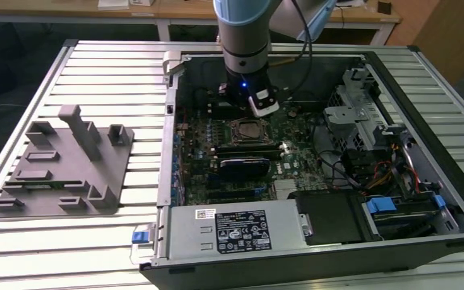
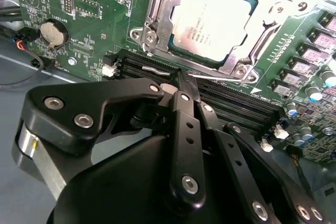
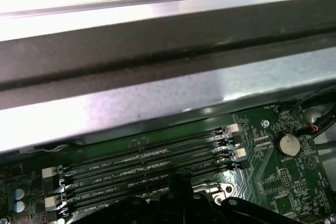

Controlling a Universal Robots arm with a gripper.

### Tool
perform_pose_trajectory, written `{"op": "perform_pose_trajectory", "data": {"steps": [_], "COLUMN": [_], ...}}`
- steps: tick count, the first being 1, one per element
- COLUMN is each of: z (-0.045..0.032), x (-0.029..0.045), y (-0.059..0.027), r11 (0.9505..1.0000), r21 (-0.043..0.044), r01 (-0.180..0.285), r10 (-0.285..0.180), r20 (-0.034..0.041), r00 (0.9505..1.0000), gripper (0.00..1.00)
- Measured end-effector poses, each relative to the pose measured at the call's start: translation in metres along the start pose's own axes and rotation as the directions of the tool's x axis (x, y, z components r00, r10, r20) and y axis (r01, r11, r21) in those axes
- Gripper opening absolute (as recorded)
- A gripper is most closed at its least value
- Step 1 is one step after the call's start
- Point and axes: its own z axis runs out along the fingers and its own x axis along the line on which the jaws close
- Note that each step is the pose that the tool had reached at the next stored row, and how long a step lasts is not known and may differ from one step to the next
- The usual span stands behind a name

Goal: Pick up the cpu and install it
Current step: 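Install the first cpu locking lever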

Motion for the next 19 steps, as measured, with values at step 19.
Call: {"op": "perform_pose_trajectory", "data": {"steps": [19], "z": [0.0029], "x": [0.0029], "y": [0.0017], "r11": [0.9998], "r21": [0.0005], "r01": [-0.021], "r10": [0.021], "r20": [0.0144], "r00": [0.9997], "gripper": [0.11]}}
